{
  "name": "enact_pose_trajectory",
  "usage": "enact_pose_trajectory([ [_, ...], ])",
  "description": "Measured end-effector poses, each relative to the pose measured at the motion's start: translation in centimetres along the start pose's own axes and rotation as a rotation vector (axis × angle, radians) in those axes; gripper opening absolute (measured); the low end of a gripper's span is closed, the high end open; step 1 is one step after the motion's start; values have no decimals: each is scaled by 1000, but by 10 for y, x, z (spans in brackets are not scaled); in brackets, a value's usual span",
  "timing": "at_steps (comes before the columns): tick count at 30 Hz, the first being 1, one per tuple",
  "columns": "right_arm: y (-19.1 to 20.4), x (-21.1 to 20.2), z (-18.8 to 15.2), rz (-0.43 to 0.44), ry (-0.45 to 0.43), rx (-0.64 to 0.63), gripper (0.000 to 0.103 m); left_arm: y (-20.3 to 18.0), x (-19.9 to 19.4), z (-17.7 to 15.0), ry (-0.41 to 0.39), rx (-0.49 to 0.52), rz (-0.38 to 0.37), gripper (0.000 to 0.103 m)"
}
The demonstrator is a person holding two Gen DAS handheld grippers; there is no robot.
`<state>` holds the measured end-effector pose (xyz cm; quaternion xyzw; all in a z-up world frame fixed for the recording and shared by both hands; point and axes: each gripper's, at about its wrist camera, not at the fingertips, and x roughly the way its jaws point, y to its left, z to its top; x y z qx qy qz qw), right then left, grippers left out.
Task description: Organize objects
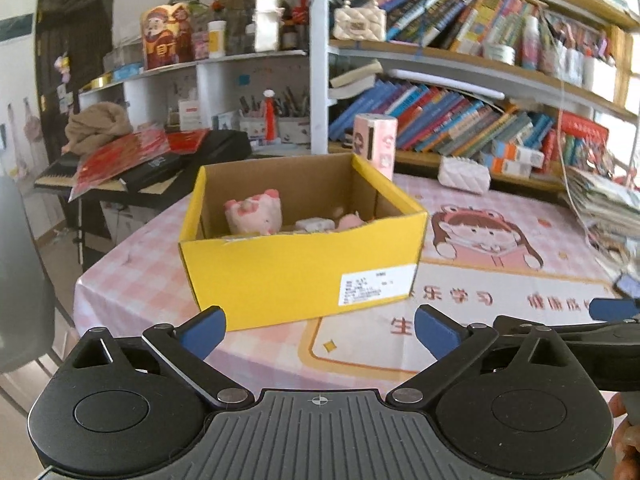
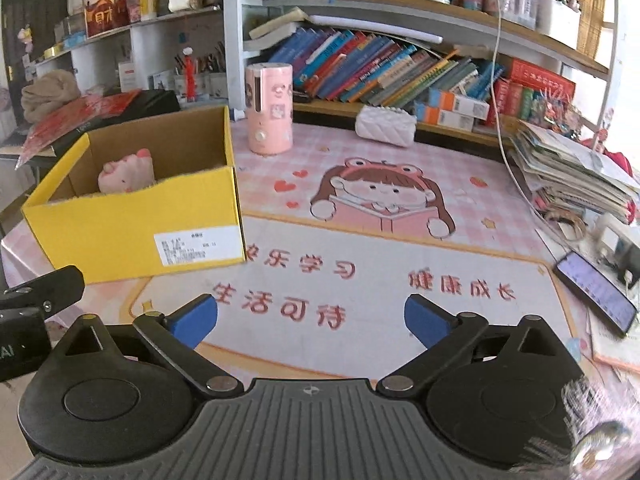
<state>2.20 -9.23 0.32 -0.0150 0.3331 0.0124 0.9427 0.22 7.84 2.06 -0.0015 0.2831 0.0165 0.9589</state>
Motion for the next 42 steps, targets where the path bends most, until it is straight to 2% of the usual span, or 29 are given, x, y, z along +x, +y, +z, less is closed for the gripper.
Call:
enact_pose_trajectory([
  [12,-14,-18,-25,-108,13,69,103,-21,-2,-10,7,74,-66,102],
  [22,-34,-27,-33,-187,11,134,103,-44,1,-10,7,139,-76,102],
  [31,-46,-29,-30,-224,3,142,103,-58,8,-3,25,124,-97,103],
  [42,-58,-25,-31,-236,13,159,103,-68,11,-3,42,117,-88,103],
])
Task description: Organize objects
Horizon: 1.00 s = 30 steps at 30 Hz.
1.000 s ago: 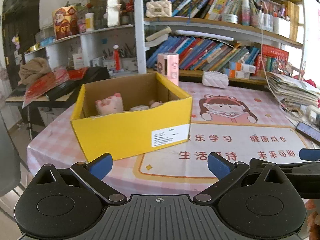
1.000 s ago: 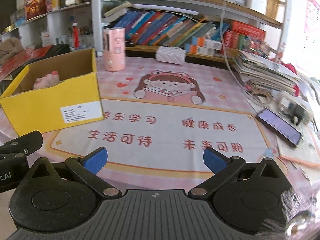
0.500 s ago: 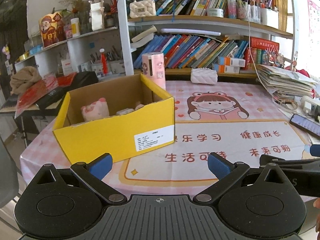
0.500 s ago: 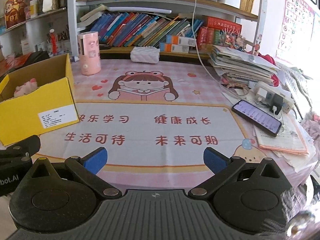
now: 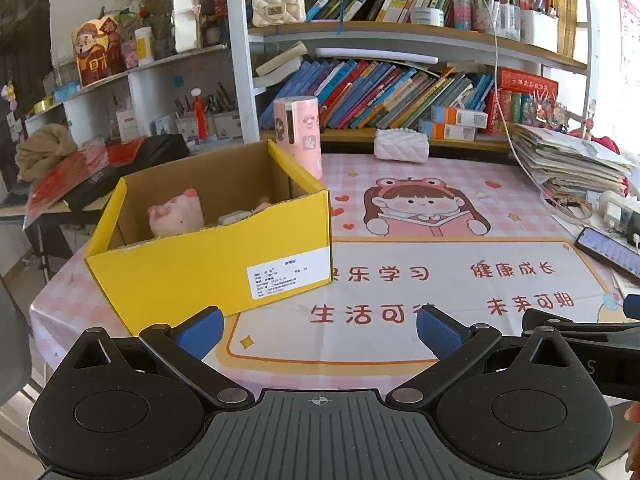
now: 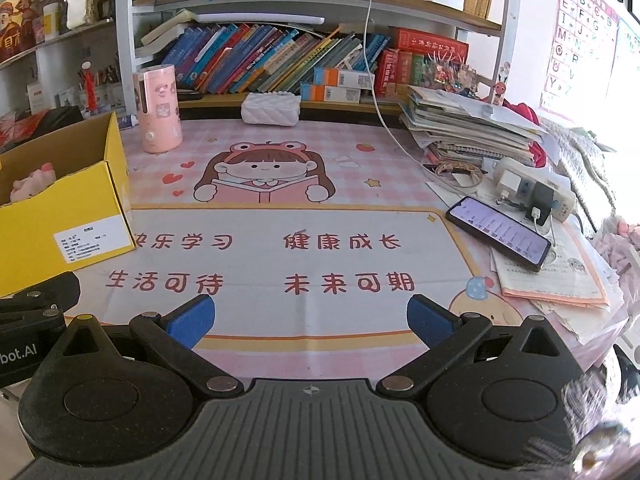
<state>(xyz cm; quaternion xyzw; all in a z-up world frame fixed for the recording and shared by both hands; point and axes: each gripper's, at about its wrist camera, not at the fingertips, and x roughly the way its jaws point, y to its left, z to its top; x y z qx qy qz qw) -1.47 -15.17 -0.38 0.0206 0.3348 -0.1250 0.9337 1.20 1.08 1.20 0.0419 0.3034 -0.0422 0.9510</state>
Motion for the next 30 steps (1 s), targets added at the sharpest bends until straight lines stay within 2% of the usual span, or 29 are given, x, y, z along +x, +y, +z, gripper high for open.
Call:
enact_pose_trajectory([
  [30,10,-3,-5,-47,-16,8,103,0,-1,-2,35,-36,63,103],
])
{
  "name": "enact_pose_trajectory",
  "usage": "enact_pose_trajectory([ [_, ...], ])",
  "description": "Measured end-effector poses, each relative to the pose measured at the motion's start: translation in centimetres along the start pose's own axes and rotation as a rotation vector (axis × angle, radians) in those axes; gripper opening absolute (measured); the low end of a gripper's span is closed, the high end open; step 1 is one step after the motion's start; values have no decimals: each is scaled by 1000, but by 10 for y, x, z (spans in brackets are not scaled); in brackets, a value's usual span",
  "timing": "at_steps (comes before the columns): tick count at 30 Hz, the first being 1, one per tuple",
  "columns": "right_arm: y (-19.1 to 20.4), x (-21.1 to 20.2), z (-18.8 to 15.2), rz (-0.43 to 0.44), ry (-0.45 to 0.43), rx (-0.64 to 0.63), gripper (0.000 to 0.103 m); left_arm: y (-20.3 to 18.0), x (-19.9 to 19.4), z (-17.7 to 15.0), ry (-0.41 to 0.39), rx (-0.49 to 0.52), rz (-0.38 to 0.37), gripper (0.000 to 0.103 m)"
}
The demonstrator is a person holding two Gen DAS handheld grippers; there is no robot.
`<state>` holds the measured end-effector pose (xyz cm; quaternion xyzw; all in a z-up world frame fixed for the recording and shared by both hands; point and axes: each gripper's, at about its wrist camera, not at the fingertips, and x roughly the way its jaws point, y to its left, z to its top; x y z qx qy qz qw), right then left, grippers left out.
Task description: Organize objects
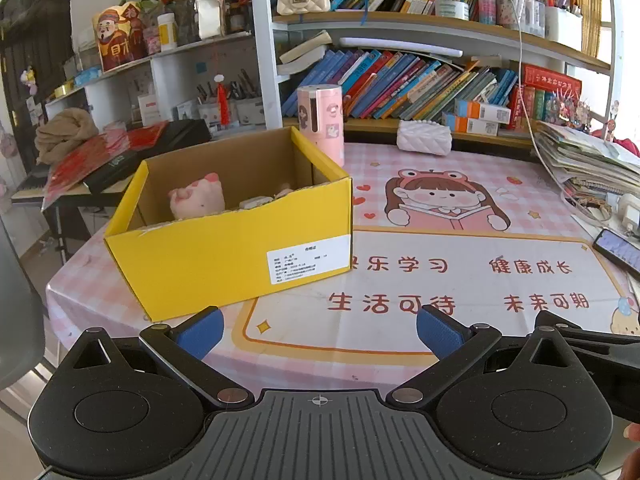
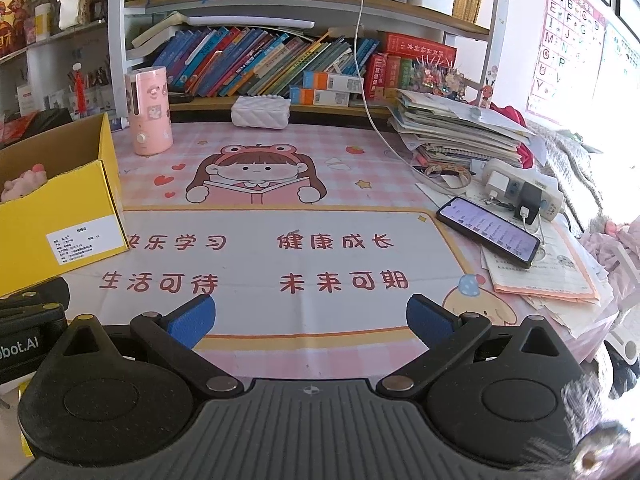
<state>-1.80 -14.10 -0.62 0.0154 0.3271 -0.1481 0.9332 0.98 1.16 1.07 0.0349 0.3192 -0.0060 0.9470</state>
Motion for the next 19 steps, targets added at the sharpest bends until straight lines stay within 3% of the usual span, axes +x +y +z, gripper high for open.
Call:
enact_pose_trajectory([
  [19,-2,-2,-2,-2,4,7,101,-1,-3,-2,-10,4,8,103],
])
